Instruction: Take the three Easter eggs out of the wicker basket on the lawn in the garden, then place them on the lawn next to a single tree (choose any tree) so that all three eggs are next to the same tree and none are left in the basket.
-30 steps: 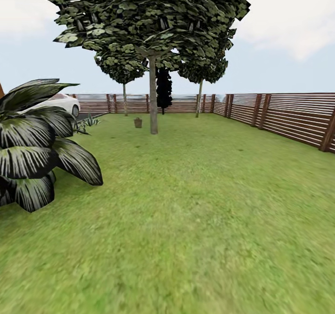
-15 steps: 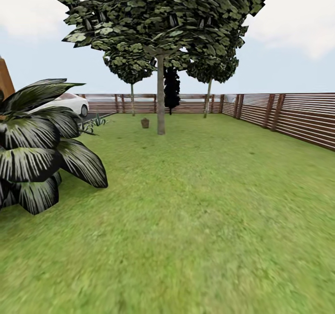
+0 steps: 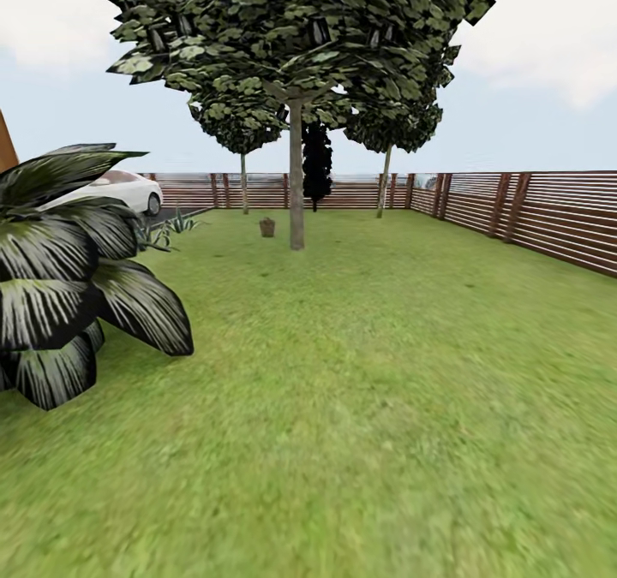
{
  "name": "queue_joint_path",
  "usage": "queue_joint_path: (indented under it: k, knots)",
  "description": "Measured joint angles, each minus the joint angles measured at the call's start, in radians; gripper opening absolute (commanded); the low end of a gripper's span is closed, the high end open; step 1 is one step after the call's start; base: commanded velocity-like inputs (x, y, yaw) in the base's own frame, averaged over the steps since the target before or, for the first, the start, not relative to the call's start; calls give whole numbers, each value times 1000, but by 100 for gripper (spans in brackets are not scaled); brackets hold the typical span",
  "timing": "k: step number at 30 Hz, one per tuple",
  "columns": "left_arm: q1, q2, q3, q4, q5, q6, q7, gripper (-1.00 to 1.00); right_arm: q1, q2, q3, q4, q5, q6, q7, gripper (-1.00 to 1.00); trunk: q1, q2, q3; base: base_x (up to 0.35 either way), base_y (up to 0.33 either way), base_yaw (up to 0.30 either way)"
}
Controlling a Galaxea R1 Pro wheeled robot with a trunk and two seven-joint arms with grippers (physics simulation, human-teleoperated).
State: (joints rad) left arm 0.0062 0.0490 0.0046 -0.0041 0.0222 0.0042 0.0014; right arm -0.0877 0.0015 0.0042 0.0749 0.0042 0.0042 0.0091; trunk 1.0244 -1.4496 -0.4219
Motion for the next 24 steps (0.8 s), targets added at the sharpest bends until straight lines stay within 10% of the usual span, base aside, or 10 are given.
queue_joint_path:
  k: [24]
  knots:
    - [0, 0, 0, 0, 0, 0, 0, 100, 0, 0, 0, 0, 0, 0, -1, 100, 0, 0, 0, 334, 0, 0]
